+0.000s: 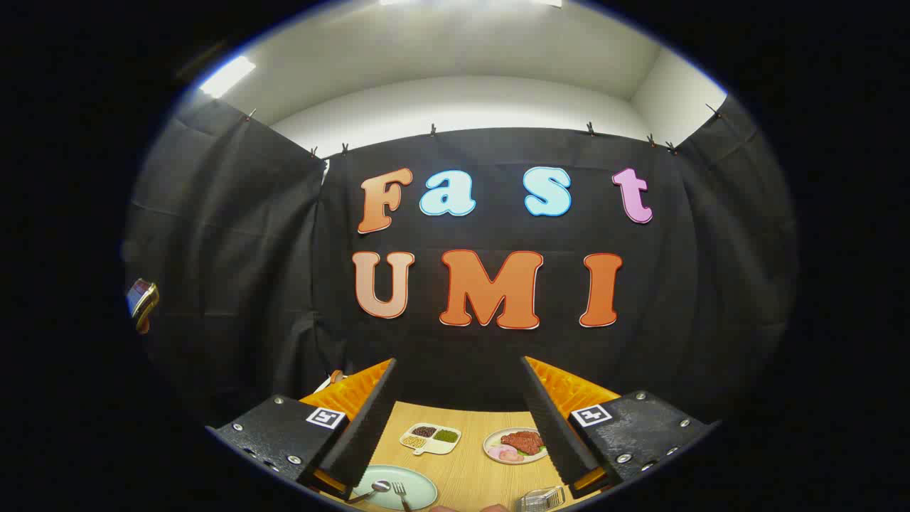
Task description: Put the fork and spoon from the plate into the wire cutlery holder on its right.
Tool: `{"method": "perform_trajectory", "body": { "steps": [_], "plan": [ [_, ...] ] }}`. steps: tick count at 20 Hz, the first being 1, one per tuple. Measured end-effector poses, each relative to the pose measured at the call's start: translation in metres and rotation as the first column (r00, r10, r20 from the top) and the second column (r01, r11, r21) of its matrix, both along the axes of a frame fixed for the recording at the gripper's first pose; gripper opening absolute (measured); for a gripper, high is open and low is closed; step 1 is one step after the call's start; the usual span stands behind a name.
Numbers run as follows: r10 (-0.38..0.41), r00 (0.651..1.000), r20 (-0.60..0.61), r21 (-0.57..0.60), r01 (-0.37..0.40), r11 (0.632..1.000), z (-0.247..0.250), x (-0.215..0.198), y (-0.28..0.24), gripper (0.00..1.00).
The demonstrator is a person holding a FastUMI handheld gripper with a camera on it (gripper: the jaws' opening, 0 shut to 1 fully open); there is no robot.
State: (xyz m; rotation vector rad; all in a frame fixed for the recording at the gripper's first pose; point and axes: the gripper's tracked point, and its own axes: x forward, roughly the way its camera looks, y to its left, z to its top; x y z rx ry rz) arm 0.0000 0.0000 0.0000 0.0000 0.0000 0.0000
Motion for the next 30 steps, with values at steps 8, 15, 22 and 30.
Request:
{"method": "perform_trajectory", "body": {
  "steps": [8, 15, 22, 30],
  "plan": [
    [0.030, 1.000, 0.001, -0.009, -0.030, 1.000, 0.002, 0.002, 0.010, 0.99],
    [0.059, 0.998, 0.005, -0.017, -0.059, 0.998, 0.004, 0.005, 0.020, 0.99],
    [0.106, 0.990, -0.095, -0.019, -0.108, 0.994, -0.029, 0.010, 0.031, 0.99],
    [0.247, 0.920, -0.305, -0.025, -0.267, 0.963, -0.099, 0.007, 0.057, 1.00]
  ]
}}
